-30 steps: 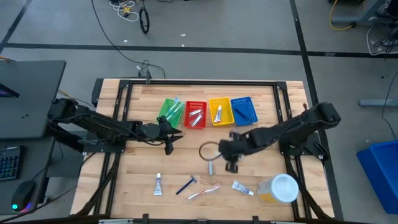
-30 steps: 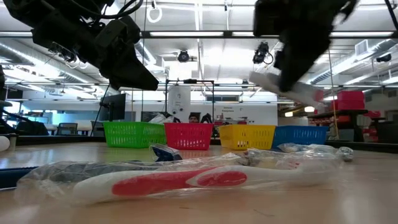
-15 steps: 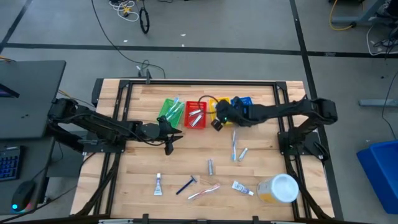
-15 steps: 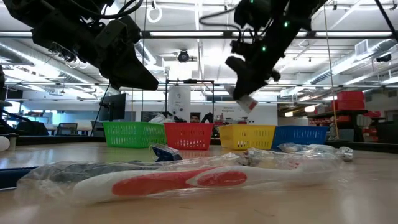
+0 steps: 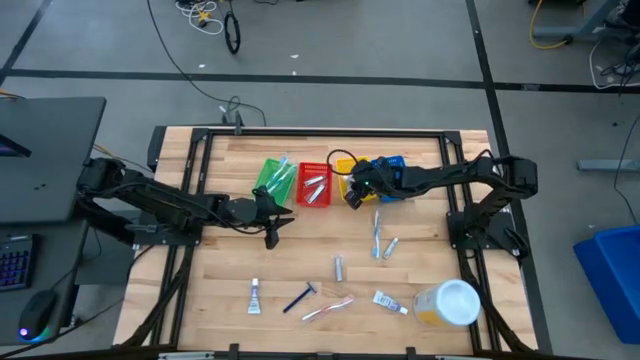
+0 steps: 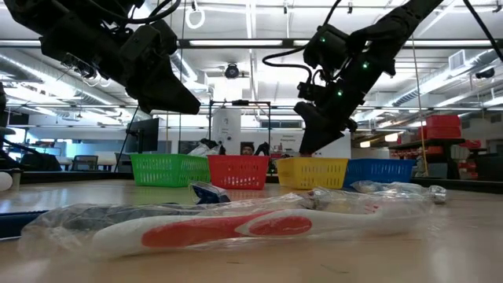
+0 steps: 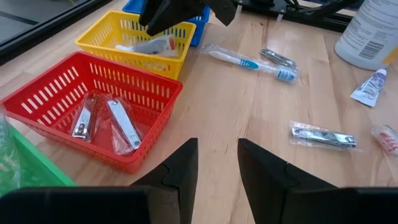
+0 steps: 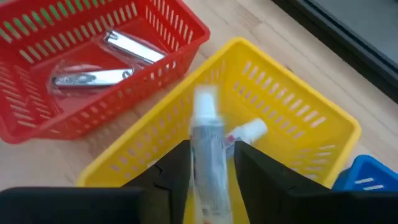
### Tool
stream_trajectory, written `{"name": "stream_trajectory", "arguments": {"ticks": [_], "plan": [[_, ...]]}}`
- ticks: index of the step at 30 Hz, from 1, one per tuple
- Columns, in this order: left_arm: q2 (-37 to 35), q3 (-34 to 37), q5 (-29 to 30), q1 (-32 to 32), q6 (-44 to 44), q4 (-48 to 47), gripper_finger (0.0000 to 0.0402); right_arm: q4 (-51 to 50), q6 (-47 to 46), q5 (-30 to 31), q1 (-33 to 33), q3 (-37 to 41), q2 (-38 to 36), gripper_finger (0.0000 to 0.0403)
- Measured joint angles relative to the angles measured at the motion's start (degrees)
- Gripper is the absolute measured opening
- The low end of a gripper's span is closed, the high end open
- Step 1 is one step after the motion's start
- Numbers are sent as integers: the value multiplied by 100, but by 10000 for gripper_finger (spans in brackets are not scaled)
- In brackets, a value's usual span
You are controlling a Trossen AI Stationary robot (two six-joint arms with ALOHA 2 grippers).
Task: Pick & Place Travel size toiletries
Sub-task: Put the white toothpaste into the yellow bin, then put the blue razor into the blue bin
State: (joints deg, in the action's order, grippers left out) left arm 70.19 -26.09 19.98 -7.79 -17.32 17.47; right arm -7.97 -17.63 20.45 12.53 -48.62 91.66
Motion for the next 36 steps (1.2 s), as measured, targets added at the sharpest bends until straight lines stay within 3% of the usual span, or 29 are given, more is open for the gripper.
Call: {"name": "stream_trajectory", "arguments": {"ticks": [9,13,18,21,29,36], "plan": [[0,0,14,0,17,-2,120,192,235,-178,-44,-109,0,195],[0,0,14,0,17,0,120,447,470,-1092,-256,-237,-4,203],[0,0,13,0,-2,-2,120,1012,654,-2715,-621,-245,-4,199],[0,0,-98,2,-122,-1,120,1182,660,-3267,-871,-249,-4,192],[27,0,-970,-139,-1359,50,120,1082,691,-3259,-1277,-249,-4,181],[189,-317,-840,-952,-1639,16,120,1079,687,-3252,-1402,-249,-4,178]]}}
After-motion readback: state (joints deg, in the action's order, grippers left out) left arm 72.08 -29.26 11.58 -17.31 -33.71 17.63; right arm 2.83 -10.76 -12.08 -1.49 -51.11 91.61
